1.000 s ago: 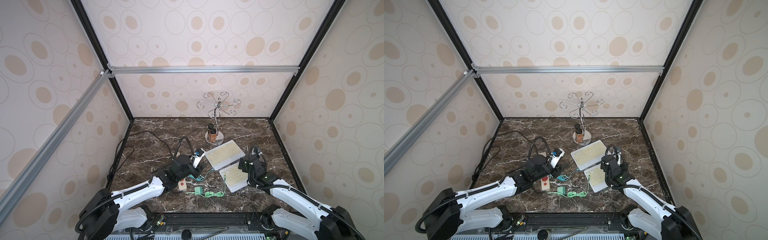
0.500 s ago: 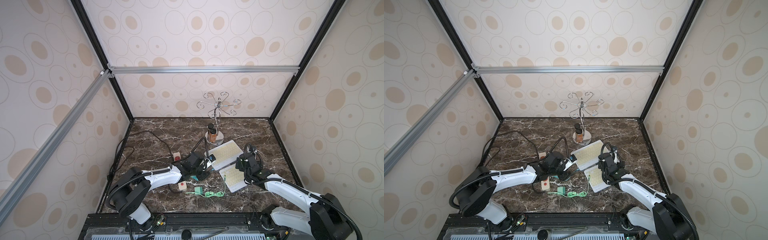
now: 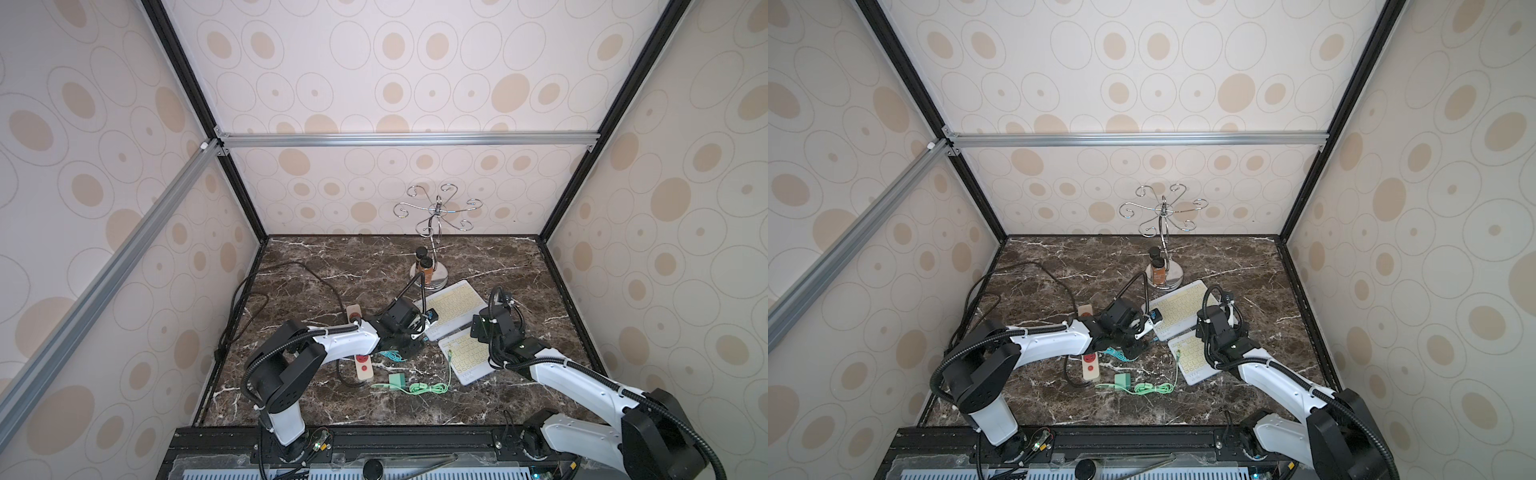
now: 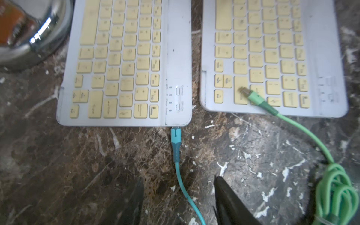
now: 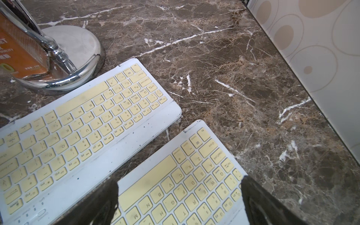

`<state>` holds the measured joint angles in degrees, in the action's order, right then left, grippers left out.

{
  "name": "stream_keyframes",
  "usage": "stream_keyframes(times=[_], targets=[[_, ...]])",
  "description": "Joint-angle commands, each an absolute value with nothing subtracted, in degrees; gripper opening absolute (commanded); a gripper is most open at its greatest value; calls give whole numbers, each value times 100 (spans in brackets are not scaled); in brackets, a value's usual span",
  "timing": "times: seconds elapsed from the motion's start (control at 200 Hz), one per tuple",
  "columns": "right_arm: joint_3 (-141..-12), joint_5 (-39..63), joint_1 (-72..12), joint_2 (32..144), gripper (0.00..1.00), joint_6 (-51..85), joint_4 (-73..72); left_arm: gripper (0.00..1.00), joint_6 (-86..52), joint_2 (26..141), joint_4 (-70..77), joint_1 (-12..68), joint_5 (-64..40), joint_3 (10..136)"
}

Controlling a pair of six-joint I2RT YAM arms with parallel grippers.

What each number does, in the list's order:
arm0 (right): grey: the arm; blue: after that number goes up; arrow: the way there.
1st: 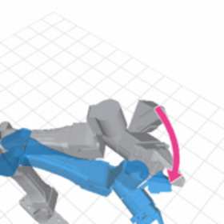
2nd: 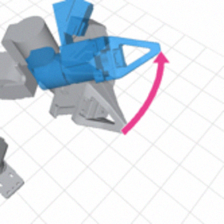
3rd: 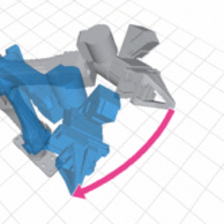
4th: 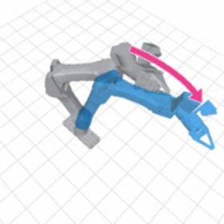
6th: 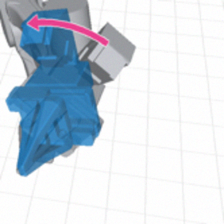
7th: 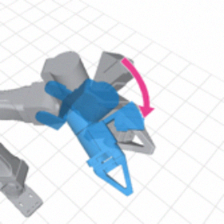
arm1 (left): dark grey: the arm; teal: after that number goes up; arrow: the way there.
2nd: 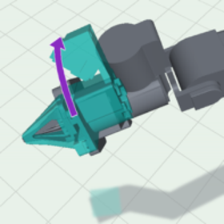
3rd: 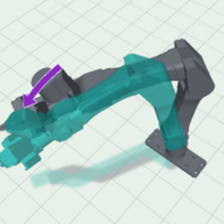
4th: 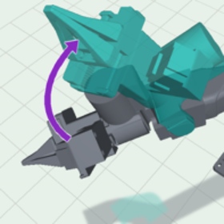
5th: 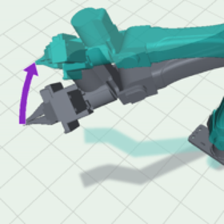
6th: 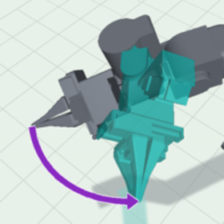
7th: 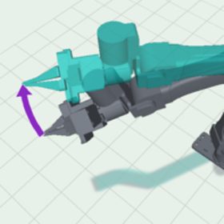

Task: Unplug the wireless keyboard
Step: Pick up the power cord at the center of the board.

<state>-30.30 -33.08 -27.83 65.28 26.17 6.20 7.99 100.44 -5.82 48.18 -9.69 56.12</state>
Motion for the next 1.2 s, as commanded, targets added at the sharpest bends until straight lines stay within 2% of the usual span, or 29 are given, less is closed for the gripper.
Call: stream_keyframes(times=[0.0,0.12,0.265,0.495,0.92,1.195], targets=[[-3058,-3295,-2776,6482,98,2532,641,53,540,10288,-1219,4867,-252,5838],[-3102,-3279,-2772,6543,98,2525,670,46,325,10547,-1455,4891,-79,5984],[-3094,-3287,-2775,6521,98,2526,677,42,289,10665,-1494,4957,-173,5999],[-3092,-3276,-2769,6522,97,2522,660,28,172,10784,-1814,5018,-150,6125],[-3138,-3278,-2777,6606,98,2518,686,18,115,10997,-2241,5106,-422,6327],[-3129,-3261,-2776,6577,97,2519,697,5,179,11086,-2249,5102,-461,6443]])
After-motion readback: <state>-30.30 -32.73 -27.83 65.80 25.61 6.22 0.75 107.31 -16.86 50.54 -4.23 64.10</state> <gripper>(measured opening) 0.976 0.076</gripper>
